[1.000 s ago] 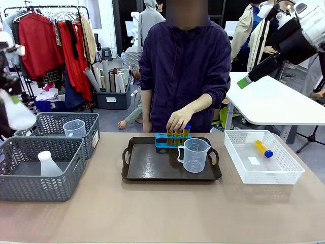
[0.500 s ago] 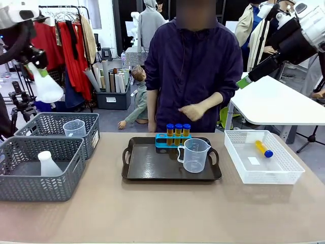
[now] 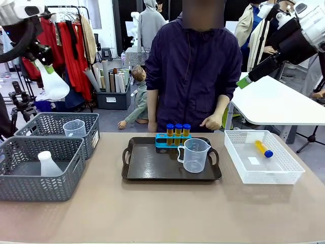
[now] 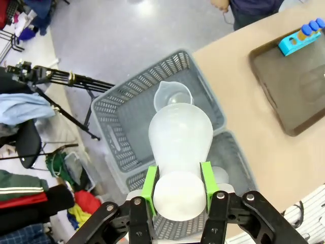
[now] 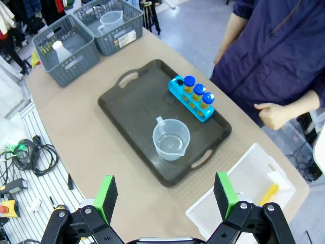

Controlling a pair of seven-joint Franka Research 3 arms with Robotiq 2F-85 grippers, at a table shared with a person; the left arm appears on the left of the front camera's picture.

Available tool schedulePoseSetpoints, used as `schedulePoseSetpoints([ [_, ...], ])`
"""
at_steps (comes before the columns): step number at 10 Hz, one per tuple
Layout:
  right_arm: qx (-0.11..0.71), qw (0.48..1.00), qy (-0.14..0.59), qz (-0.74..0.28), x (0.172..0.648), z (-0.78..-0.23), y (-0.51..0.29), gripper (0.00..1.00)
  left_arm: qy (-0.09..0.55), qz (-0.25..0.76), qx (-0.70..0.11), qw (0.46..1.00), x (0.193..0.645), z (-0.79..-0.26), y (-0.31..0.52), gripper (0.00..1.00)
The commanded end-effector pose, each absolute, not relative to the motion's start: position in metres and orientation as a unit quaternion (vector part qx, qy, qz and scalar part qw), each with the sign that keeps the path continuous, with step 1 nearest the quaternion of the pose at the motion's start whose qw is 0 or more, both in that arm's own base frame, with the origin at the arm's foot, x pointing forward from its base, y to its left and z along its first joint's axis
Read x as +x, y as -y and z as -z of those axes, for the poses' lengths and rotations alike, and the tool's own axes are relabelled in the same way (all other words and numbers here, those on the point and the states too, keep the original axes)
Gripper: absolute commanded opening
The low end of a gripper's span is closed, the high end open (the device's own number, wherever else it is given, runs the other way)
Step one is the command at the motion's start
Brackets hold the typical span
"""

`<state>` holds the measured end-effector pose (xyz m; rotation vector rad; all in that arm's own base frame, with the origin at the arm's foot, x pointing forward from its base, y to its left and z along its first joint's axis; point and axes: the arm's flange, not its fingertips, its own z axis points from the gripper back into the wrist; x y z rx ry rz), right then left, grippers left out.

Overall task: Prepare the laboratory tools.
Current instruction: Pick up one Small flask and place it on the Handle tray.

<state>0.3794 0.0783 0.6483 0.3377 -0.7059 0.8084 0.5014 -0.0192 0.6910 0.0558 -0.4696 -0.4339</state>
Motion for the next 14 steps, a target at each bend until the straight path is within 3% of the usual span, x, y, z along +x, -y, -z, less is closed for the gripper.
schedulePoseSetpoints([
  [1,0.171,0.841,0.338,-0.385,0.380,-0.649,-0.078,1.00,0.230,0.210,0.033,0.950,0.497,-0.690,0.018,0.00],
  [8,0.171,0.841,0.338,-0.385,0.380,-0.649,-0.078,1.00,0.274,0.400,-0.001,0.874,0.547,-0.735,0.122,0.00],
  [14,0.171,0.841,0.338,-0.385,0.380,-0.649,-0.078,1.00,0.236,0.564,-0.037,0.790,0.588,-0.692,0.230,0.00],
])
